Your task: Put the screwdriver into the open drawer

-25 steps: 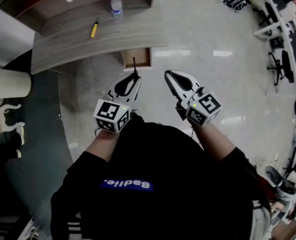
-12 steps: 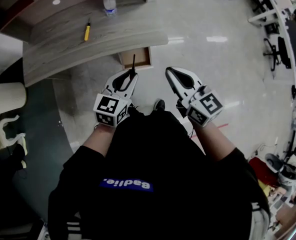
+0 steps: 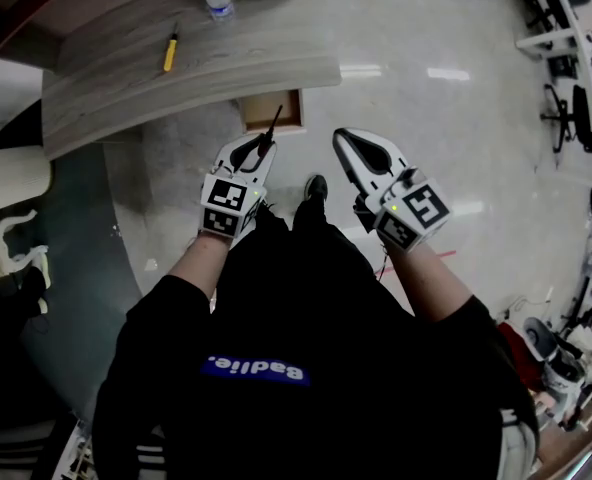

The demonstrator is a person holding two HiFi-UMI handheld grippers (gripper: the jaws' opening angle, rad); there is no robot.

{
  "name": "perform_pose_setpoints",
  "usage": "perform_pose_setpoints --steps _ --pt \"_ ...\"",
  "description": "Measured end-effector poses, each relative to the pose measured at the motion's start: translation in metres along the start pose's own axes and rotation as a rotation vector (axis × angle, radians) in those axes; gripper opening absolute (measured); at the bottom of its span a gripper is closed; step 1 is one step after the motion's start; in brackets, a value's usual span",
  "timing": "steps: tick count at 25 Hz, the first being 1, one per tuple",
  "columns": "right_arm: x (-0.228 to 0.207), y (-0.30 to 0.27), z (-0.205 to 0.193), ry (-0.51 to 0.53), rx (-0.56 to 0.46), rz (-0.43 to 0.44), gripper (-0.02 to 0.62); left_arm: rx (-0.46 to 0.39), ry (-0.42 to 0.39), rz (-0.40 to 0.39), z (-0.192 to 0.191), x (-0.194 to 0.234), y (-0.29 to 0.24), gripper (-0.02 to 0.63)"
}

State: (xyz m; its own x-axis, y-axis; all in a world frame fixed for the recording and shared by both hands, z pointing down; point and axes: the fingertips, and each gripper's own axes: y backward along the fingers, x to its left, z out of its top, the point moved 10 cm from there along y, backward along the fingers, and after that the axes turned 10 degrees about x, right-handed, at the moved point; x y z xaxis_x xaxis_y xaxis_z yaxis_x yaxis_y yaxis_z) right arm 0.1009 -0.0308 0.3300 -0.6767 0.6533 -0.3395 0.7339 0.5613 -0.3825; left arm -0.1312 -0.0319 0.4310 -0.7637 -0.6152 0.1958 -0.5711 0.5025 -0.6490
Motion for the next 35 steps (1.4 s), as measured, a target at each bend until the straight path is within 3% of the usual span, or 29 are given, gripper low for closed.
perform_pose_setpoints --steps 8,19,25,29,35 --pt "-0.037 -0.01 -0.01 -0.038 0.031 0.03 0.028 0.123 -0.063 0.038 -0.025 0.013 -0.051 0.087" --pt "-0.062 -0.008 -0.026 -0.065 0.096 0.049 0.028 0.274 -0.076 0.085 -0.067 0.034 -0.111 0.087" --pt "-0.081 0.003 -0.033 -0.058 0.132 0.01 0.028 0.352 -0.095 0.092 -0.087 0.048 -0.144 0.087" --pt "-0.088 0.009 -0.032 -0.111 0.104 -0.009 0.028 0.405 -0.101 0.105 -0.095 0.057 -0.164 0.087" --pt "-0.096 0.013 -0.042 -0.114 0.136 -0.037 0.028 0.495 -0.169 0.132 -0.104 0.069 -0.189 0.087"
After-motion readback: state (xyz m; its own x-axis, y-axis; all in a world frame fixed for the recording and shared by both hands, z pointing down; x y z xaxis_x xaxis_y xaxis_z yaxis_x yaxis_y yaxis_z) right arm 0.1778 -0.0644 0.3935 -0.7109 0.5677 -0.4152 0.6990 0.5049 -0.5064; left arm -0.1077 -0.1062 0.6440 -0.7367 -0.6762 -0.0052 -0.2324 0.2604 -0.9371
